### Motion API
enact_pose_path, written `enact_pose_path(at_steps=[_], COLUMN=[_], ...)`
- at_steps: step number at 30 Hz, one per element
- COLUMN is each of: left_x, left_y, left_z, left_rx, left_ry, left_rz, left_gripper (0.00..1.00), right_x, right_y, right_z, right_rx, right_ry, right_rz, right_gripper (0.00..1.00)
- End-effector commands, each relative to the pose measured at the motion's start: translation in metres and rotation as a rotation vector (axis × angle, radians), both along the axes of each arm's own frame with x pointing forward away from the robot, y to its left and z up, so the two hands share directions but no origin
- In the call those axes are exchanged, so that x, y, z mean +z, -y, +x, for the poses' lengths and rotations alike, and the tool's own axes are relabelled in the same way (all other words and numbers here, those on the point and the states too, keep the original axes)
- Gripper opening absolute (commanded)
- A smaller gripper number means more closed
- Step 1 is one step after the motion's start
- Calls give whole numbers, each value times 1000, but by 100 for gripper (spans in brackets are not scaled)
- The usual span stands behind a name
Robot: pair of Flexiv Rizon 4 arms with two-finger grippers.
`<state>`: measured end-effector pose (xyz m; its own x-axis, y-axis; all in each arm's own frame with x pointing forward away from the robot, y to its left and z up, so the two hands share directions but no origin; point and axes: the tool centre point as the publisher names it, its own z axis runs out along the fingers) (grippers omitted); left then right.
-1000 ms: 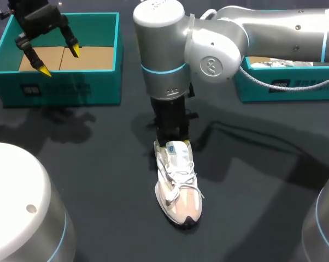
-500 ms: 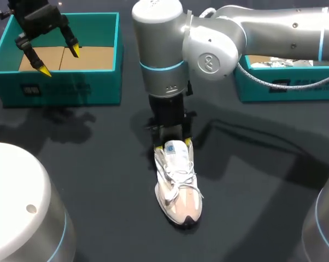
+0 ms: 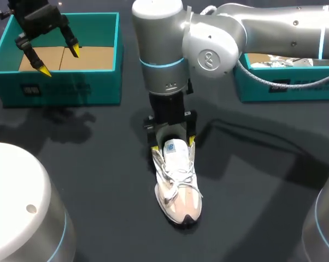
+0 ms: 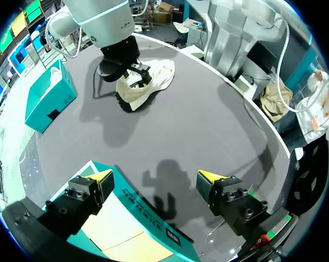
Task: Take the shoe out of the shoebox, open the shoe tongue, remove and reinsert the insole, then place the shoe into the shoebox
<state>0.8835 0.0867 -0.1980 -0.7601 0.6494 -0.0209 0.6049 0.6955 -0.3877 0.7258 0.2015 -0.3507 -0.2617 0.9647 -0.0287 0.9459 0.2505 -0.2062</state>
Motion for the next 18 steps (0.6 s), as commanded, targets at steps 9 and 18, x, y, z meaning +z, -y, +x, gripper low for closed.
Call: enact_pose_path(at_steps=[9, 18], left_x=[0, 0], left_y=[0, 0], left_z=[0, 0], left_rx=[-1, -1], left_ry=[0, 0], left_rz=[2, 2], left_gripper=[100, 100], right_x=[0, 8], right_y=[6, 6], right_z=[-14, -22], right_rx=[-75, -108], right_ry=[8, 18], right_rz=[-56, -84], right_gripper=[89, 95])
